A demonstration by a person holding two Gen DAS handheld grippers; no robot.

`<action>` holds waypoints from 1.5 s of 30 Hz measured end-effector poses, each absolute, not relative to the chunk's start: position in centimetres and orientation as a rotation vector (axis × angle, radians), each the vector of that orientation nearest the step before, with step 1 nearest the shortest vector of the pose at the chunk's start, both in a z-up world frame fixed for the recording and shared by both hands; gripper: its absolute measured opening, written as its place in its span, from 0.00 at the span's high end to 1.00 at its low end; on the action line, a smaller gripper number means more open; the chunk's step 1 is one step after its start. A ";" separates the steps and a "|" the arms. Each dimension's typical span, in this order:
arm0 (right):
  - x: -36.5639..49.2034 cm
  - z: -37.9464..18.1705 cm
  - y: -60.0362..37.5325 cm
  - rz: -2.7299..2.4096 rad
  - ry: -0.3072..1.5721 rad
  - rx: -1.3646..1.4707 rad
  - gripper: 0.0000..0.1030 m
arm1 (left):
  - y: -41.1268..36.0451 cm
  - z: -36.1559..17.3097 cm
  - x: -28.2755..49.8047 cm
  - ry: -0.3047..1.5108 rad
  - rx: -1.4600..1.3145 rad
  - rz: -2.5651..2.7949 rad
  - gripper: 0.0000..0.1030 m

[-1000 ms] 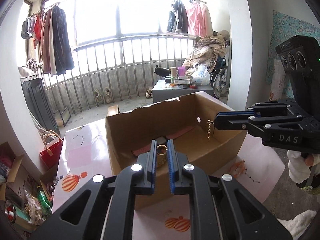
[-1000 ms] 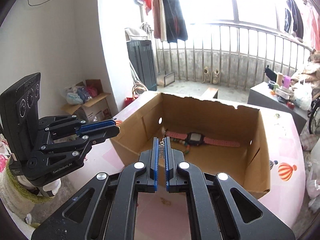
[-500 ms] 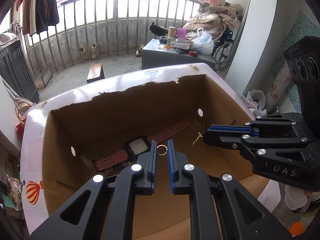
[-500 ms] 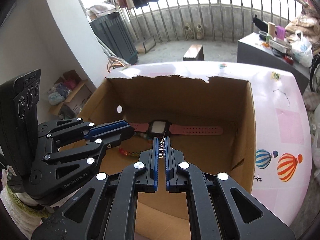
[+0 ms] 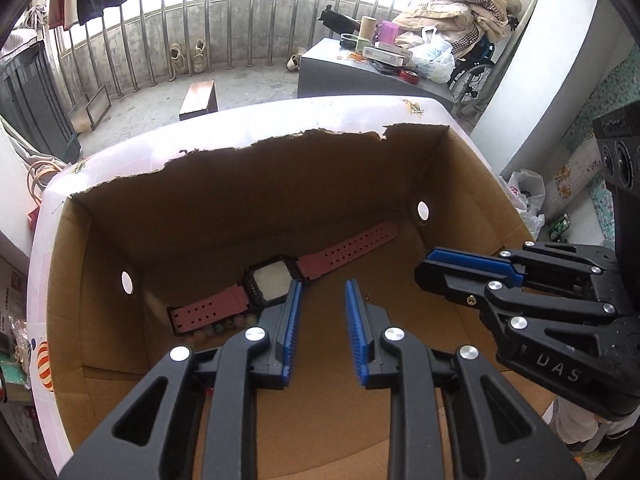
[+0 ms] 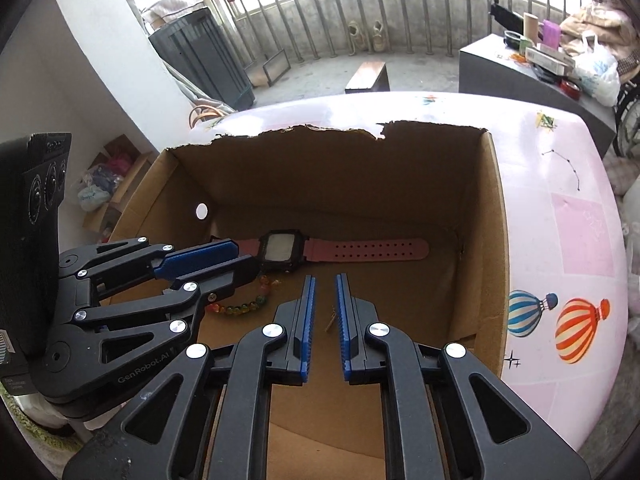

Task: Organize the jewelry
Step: 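Move the right gripper back to the gold charms and orange bracelet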

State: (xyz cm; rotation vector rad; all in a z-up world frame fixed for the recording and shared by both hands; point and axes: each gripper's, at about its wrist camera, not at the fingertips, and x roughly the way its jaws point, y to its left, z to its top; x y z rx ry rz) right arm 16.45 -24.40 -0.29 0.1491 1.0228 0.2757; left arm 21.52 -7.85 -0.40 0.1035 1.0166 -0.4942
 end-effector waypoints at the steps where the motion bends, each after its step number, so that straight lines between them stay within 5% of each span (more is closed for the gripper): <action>1: 16.5 -0.2 -24.5 0.273 1.020 0.150 0.88 | -7.8 -0.3 21.5 1.015 0.101 -0.492 0.74; 26: 2.7 6.1 -24.1 0.384 0.743 0.127 0.83 | 3.6 7.0 8.7 0.719 0.077 -0.482 0.73; 45: -1.2 -3.7 -18.5 0.427 0.838 0.129 0.83 | 5.3 -4.9 2.1 0.779 0.157 -0.468 0.73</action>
